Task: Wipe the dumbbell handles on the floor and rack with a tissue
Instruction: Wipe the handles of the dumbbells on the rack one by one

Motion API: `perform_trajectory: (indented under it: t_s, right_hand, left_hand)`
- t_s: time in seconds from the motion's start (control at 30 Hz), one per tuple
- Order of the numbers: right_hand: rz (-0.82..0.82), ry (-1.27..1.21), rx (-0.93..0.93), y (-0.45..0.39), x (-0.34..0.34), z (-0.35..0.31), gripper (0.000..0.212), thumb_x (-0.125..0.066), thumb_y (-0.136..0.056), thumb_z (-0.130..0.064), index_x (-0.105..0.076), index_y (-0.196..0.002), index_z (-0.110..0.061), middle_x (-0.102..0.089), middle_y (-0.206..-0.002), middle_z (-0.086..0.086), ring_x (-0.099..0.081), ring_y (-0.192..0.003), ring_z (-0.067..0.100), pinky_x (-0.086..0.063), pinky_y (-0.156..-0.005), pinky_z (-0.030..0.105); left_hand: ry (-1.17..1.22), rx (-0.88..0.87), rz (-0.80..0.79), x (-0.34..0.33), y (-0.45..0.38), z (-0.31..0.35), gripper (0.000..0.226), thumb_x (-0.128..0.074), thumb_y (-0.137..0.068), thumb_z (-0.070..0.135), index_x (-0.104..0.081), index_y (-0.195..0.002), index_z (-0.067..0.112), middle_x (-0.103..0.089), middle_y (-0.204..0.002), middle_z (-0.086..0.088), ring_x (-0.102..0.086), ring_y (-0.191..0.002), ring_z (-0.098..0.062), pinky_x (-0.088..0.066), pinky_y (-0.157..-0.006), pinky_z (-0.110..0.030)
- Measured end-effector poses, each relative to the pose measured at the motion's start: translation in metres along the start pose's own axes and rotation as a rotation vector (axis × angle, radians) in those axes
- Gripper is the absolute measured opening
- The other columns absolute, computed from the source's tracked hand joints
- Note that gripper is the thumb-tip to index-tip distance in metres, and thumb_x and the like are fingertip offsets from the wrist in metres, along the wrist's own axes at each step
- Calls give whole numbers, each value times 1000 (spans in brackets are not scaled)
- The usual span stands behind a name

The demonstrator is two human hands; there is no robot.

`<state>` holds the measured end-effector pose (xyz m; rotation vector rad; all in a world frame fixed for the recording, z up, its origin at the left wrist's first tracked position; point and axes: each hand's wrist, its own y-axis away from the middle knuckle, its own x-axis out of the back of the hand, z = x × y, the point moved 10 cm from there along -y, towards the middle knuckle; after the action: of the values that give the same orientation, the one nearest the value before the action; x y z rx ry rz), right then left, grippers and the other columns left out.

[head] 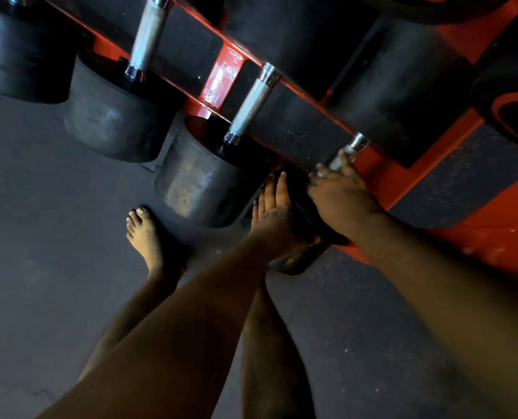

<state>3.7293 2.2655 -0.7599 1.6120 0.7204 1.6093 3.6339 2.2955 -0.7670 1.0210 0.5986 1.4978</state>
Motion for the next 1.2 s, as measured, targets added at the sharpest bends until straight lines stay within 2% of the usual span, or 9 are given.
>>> perform_trajectory:
  t_s: [0.07,0.2,0.33,0.5,0.6,0.8,0.93,1.13,1.2]
  right_hand:
    - [7,32,84,3,4,-5,45,-36,-103,-25,-45,-147,-23,-38,-159,1,-16,-154,22,-3,-122,59]
    - [23,43,-37,3,8,18,51,-28,-103,-25,-35,-153,-22,-32,-162,0,-11,-155,23,-2,-121,59]
    - [4,-3,42,8,2,-6,48,-30,-104,-21,-38,-151,-18,-32,-162,3,-15,-154,22,-5,-124,53]
    - [179,-111,-248,11,-1,47,68,-13,-90,-21,-43,-150,-10,-34,-161,9,-18,-153,29,-12,-121,56]
    - [169,-102,-240,10,-4,36,75,-5,-87,-24,-41,-150,-4,-34,-160,13,-20,-153,29,-7,-121,57]
    - [28,0,15,8,-6,-1,53,-25,-103,-21,-30,-155,-14,-24,-165,5,-11,-155,23,-2,-123,52]
    - [73,34,-77,1,5,21,56,-26,-103,-28,-27,-156,-12,-26,-164,8,-12,-155,25,-1,-122,56]
    - [73,-113,71,11,0,-7,44,-35,-103,-18,-48,-144,-17,-40,-158,6,-21,-152,23,-11,-124,48]
    - [131,-230,79,14,0,-2,43,-38,-101,-14,-53,-142,-17,-46,-154,6,-26,-151,23,-14,-124,46]
  left_hand:
    - [-5,-4,11,1,0,1,142,-89,-67,49,17,-159,27,21,-167,-3,13,-155,-23,4,-123,-41]
    - [-17,-5,15,1,0,-1,143,-89,-66,50,18,-159,26,21,-167,-3,13,-155,-24,4,-123,-41]
    - [-12,-4,-7,-2,-2,-2,142,-88,-67,50,19,-158,27,22,-167,-4,15,-155,-25,4,-123,-43]
    - [-6,-11,15,-1,-2,-4,143,-90,-66,47,18,-158,27,22,-167,-4,15,-155,-24,4,-124,-43]
    - [-10,-11,8,-1,-2,-2,143,-90,-67,46,19,-158,27,21,-167,-4,14,-155,-24,4,-123,-42]
    - [-24,16,17,-1,-3,-4,142,-89,-67,48,19,-158,29,22,-167,-1,13,-155,-23,2,-123,-42]
    - [-32,13,12,-2,-4,-5,142,-88,-67,50,20,-157,30,22,-167,-1,14,-155,-23,0,-124,-43]
    - [-9,-2,28,1,-1,0,141,-89,-67,46,16,-159,27,19,-168,-2,11,-155,-22,0,-124,-42]
    - [-9,-7,47,1,-1,0,140,-89,-67,47,14,-159,26,17,-168,-2,10,-155,-22,0,-124,-41]
